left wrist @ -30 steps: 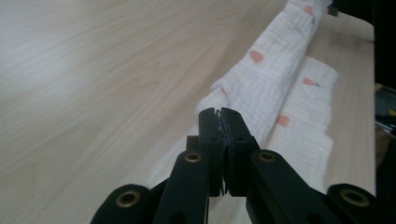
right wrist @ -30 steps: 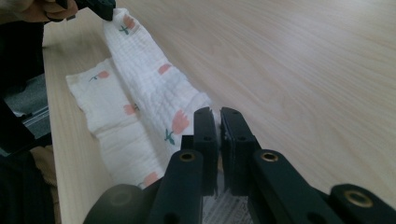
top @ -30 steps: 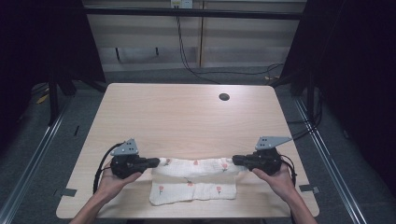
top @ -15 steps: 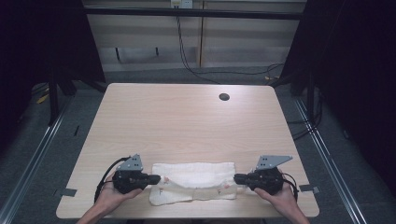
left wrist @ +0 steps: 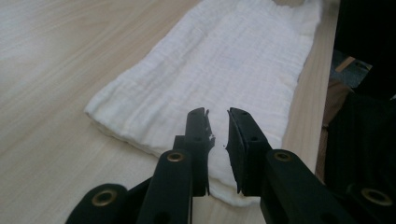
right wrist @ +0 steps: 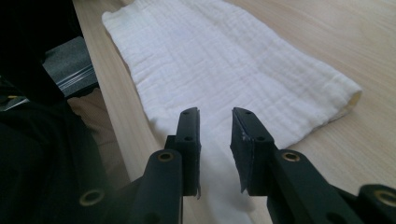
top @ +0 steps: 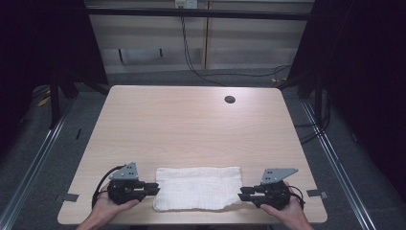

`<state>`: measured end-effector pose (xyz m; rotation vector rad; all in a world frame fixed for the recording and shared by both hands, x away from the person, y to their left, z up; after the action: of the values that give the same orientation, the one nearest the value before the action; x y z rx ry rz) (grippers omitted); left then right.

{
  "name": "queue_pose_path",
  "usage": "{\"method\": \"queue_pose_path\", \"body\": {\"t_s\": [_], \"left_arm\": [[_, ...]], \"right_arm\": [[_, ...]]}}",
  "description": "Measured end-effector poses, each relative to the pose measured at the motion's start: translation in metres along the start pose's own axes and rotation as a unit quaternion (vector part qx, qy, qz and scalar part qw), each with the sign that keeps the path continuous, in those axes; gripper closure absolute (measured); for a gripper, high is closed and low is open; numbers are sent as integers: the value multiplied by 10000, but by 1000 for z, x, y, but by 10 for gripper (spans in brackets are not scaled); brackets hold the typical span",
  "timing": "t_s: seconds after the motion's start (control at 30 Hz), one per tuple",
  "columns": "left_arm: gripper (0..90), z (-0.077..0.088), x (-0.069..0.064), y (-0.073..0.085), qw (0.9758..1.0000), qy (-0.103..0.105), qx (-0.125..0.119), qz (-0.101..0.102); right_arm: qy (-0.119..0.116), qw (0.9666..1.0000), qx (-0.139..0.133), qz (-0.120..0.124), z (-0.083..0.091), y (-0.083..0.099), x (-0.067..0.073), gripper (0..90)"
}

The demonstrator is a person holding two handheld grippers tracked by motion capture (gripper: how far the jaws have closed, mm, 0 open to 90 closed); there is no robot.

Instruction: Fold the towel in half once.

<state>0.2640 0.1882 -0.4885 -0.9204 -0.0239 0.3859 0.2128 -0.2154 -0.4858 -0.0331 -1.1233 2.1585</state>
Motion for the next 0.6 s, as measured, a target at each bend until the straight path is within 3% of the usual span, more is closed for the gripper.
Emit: {"method": "queue_pose_path", "body": {"t_s": [0.13, 0.3, 0.33, 0.43, 0.6], "left_arm": [[733, -10, 9, 1, 9997, -101, 222, 89], [729, -19, 19, 1, 9992, -218, 318, 118], [730, -22, 21, 1, 9991, -193, 345, 145], [730, -29, 23, 2, 9984, -187, 515, 125], [729, -32, 23, 4, 9983, -184, 544, 130]], "right_arm": [[155, 9998, -25, -84, -3, -5, -9, 701], [553, 9983, 4, -174, -17, -16, -32, 635], [713, 9973, 6, -174, -20, -19, -38, 613], [881, 9956, -27, -327, -30, -26, -56, 572], [1073, 9933, 183, -399, -46, -26, -73, 601]]}}
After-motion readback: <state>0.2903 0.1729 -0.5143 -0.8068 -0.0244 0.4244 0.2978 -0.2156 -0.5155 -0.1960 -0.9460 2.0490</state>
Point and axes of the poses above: each handheld gripper's, and its own axes: z roughly backward along the jaws, y roughly out of its underside, x roughly to its left, the point moved 3 cm from there along -z, roughly forward along the jaws, and after that the axes turned 5 degrees about -z, right-handed, at the moved point
